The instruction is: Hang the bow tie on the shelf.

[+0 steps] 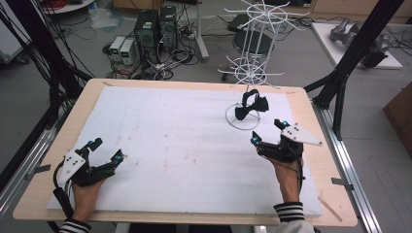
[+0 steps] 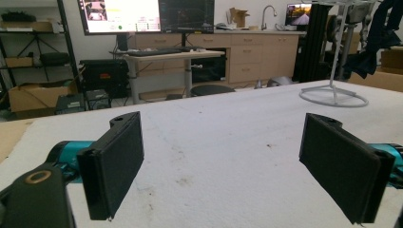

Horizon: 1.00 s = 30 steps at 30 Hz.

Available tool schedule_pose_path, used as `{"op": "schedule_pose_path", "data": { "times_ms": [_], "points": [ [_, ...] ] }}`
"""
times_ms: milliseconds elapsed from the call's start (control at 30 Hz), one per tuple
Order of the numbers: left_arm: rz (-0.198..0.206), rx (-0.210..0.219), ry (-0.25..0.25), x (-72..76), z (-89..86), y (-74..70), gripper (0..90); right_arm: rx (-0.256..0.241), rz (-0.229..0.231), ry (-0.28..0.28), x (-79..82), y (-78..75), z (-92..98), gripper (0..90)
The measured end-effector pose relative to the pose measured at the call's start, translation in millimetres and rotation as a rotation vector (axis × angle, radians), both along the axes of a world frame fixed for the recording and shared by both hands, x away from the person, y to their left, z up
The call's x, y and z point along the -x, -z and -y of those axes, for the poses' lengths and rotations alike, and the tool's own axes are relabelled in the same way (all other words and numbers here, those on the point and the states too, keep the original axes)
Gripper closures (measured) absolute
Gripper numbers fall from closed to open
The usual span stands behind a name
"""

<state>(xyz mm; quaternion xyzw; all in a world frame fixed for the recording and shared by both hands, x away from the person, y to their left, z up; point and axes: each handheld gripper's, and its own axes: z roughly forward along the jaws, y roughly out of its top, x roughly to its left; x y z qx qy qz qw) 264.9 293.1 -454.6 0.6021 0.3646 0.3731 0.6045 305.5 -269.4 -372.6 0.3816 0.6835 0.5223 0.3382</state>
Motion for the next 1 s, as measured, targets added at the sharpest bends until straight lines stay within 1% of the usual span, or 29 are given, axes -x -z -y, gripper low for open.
{"op": "schedule_pose_path", "data": {
  "times_ms": [67,133,200,267,300,367,400,467,533,600,667,700,767,800,833,1000],
  "points": [
    [0.0,0.0,0.0,0.0,0.0,0.0,15.1,-0.016,0.016,0.0,7.6,7.0,1.4,10.8],
    [0.0,0.0,0.0,0.0,0.0,0.0,15.2,-0.05,0.042,-0.002,17.6,16.0,3.7,10.8],
    [0.001,0.001,-0.001,0.1,0.1,0.0,15.1,-0.067,0.064,0.008,27.5,24.9,4.5,10.8],
    [0.001,0.001,-0.002,0.3,0.1,0.1,15.1,-0.08,0.099,0.028,36.9,34.2,5.5,10.8],
    [0.002,0.002,-0.002,0.3,0.1,0.1,15.1,-0.091,0.117,0.041,40.8,38.8,6.2,10.8],
    [0.004,0.003,-0.002,0.5,0.1,0.2,15.1,-0.122,0.138,0.066,47.9,47.4,6.8,10.8],
    [0.004,0.003,-0.002,0.5,0.1,0.2,15.1,-0.125,0.152,0.074,50.1,51.1,7.3,10.8],
    [0.005,0.003,-0.001,0.6,0.1,0.2,15.1,-0.131,0.166,0.098,53.3,58.0,7.5,10.9],
    [0.006,0.003,-0.001,0.7,0.1,0.2,15.1,-0.139,0.162,0.104,53.6,64.9,7.8,10.8],
    [0.008,0.002,-0.001,0.9,-0.1,0.3,15.1,-0.14,0.148,0.117,53.4,71.8,7.5,10.8],
    [0.009,0.003,-0.002,1.1,0.0,0.3,15.1,-0.157,0.138,0.128,52.8,78.1,7.3,10.8],
    [0.009,0.003,-0.002,1.1,0.0,0.3,15.1,-0.155,0.134,0.132,52.6,80.5,6.5,10.8],
    [0.009,0.003,-0.002,1.1,0.0,0.4,15.0,-0.139,0.143,0.141,52.4,80.8,5.5,10.9],
    [0.009,0.004,-0.002,1.0,0.0,0.4,15.0,-0.14,0.139,0.139,52.6,81.0,4.9,10.9],
    [0.008,0.004,-0.001,0.8,0.0,0.3,15.0,-0.133,0.146,0.135,52.5,81.1,5.1,10.9],
    [0.006,0.009,-0.003,0.7,0.0,0.3,15.0,-0.156,0.145,0.14,53.1,81.7,6.9,10.8]
  ]
}}
